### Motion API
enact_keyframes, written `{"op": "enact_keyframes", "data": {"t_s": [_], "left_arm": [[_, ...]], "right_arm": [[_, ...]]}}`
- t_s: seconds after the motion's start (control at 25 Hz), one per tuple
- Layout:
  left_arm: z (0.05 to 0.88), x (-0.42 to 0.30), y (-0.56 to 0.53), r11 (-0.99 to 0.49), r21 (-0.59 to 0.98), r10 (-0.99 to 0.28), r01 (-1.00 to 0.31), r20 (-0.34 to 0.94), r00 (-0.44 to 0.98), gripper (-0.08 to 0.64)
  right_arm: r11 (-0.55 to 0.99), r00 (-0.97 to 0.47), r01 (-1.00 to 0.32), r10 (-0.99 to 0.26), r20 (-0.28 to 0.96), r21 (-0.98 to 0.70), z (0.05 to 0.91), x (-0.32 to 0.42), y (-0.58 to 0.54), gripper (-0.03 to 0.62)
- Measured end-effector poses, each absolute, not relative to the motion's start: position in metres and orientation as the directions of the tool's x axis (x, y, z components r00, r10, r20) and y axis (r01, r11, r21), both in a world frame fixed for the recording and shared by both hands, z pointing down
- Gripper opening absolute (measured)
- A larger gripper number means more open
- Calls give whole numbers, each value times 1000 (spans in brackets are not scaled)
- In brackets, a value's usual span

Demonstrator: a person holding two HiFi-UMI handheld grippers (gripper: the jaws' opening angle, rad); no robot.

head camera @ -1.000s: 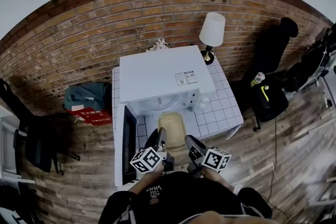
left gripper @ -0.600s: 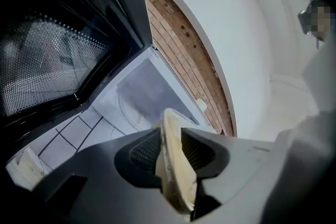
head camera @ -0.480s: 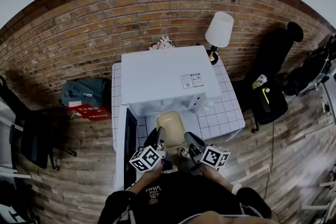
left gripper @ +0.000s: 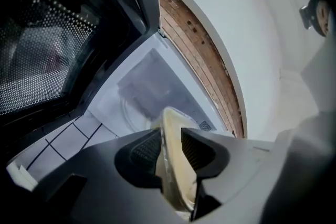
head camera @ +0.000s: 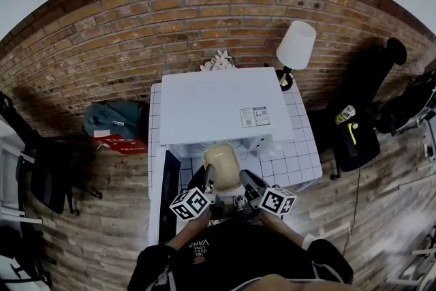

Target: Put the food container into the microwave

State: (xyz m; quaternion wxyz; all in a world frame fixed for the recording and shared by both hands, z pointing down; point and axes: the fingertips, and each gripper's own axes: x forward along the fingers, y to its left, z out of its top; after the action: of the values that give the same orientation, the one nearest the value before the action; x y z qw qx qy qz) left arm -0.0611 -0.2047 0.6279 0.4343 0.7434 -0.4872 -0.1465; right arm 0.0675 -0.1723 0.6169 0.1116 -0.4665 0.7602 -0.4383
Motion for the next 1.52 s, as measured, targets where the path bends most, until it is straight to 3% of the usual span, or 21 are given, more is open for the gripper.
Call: {"op": "enact_keyframes", "data": {"t_s": [0.84, 1.52], "left_arm": [[674, -61, -252, -9, 785, -892, -619, 273, 359, 120], [681, -58, -290, -21, 774, -890, -633, 273, 364, 121]], "right_arm": [[190, -576, -653, -754, 316, -733, 662, 68, -230, 55], [178, -558, -672, -760, 333, -719, 675, 71, -268, 55]]}}
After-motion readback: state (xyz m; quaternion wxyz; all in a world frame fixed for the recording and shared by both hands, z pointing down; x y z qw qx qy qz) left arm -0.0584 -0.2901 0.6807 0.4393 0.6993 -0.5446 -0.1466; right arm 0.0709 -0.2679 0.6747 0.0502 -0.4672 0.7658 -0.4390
